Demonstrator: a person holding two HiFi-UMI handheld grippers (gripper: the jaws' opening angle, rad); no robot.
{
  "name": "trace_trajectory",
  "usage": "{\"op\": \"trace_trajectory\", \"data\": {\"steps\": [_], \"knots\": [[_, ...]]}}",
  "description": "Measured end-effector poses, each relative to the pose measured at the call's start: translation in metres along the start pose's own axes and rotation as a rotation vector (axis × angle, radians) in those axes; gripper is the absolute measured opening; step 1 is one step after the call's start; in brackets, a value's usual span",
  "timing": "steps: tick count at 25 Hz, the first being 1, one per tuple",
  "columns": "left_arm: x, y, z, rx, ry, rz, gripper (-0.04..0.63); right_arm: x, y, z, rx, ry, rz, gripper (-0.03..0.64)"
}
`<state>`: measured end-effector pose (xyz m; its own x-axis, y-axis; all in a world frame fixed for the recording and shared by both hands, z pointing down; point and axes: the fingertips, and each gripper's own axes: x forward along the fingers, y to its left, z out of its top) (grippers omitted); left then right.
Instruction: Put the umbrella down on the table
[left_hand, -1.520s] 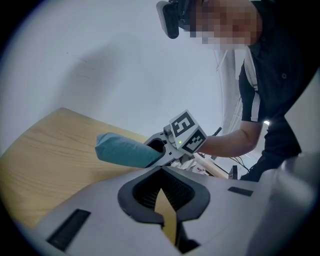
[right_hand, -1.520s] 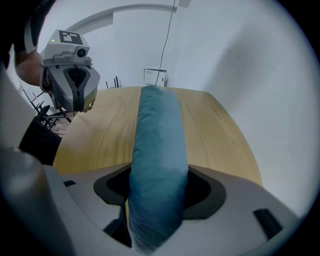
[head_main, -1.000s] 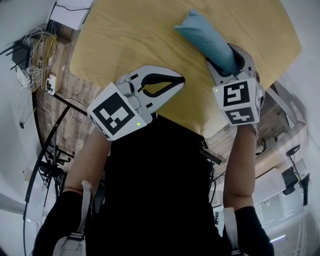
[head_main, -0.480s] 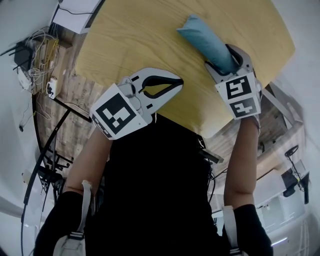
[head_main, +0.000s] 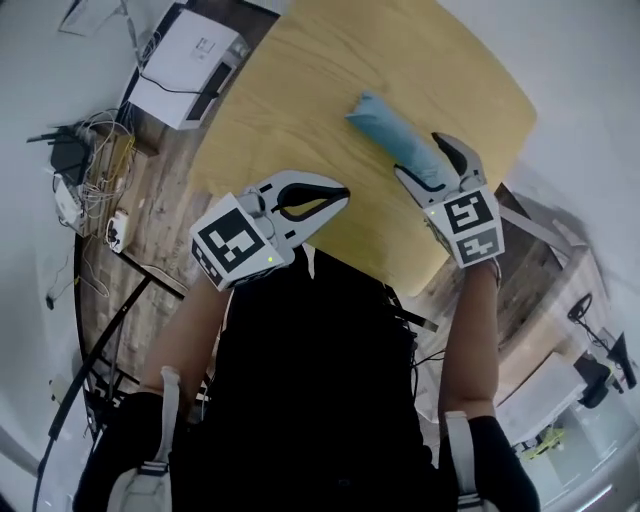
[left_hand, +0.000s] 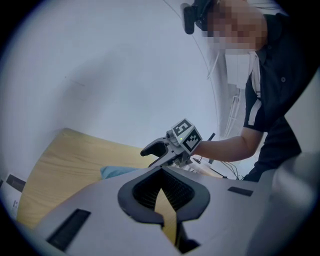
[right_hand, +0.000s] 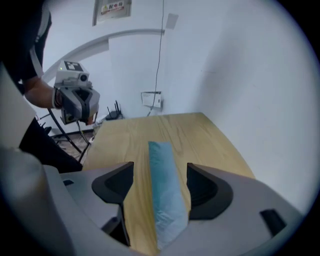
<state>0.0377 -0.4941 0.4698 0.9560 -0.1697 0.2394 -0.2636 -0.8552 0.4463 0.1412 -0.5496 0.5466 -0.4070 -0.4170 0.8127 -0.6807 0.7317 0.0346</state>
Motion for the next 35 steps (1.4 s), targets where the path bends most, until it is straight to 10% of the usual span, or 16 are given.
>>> {"op": "trace_trajectory", "data": {"steps": [7,10,14,22,35], "knots": [[-0.02,-0.056,0.049,0.139,-0.025,-0.103,0.012,-0.078,0.042,0.043,0.153,-0.321,-0.025,0.302],[-0.023,-0.078,0.057,0.19,-0.043,-0.164,0.012,-0.116,0.049,0.054,0.19,-0.476,-0.122,0.153],[-0.041,-0.116,0.061,0.195,-0.05,-0.243,0.012,-0.168,0.069,0.063,0.26,-0.637,-0.209,0.031],[-0.054,-0.151,0.077,0.144,-0.126,-0.309,0.012,-0.257,0.118,0.043,0.419,-0.877,-0.187,0.018],[-0.028,-0.254,0.044,0.092,-0.089,-0.3,0.012,-0.294,0.174,-0.052,0.387,-0.89,-0.03,0.018]]}}
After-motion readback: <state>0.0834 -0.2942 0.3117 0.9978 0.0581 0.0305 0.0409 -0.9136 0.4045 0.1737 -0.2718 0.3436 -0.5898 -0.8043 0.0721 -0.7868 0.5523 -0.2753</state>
